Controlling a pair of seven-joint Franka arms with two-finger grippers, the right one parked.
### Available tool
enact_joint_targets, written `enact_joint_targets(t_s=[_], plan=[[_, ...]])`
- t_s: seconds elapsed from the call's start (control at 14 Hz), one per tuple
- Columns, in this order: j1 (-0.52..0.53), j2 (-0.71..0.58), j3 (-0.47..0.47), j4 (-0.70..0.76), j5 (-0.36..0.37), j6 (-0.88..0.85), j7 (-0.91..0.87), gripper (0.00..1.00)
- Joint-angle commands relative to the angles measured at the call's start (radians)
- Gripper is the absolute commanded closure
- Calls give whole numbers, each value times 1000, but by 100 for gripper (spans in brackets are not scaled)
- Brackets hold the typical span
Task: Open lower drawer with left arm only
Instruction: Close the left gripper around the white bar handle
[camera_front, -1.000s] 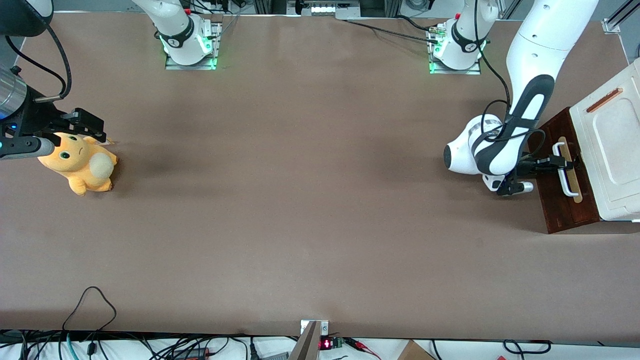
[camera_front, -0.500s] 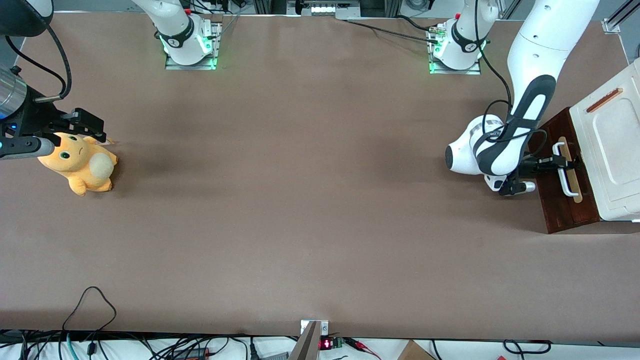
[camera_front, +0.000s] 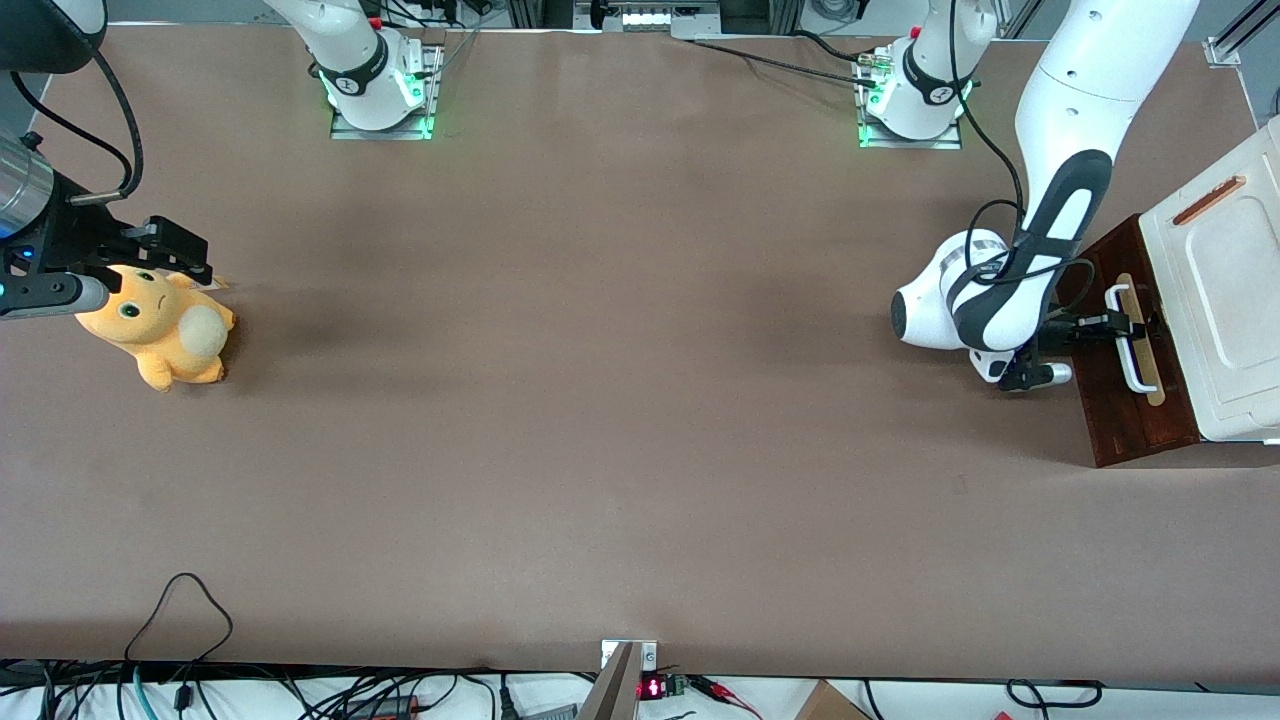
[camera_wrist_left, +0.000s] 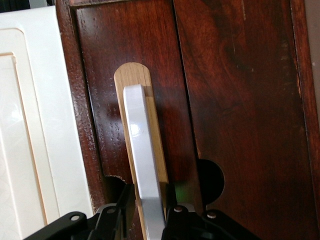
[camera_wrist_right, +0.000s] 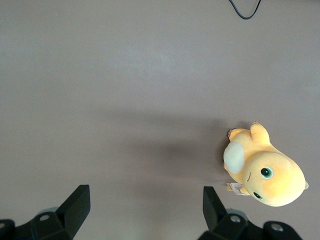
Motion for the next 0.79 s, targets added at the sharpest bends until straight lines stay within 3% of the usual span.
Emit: enact_joint_targets(t_s=[0.0, 0.14, 0.43, 0.71], plan=[[2, 9, 10, 7, 20, -14, -12, 68], [2, 9, 12, 7, 20, -14, -12, 69], [2, 4, 10, 8, 19, -12, -12, 98], [-3, 3, 10, 10, 17, -9, -9, 100]])
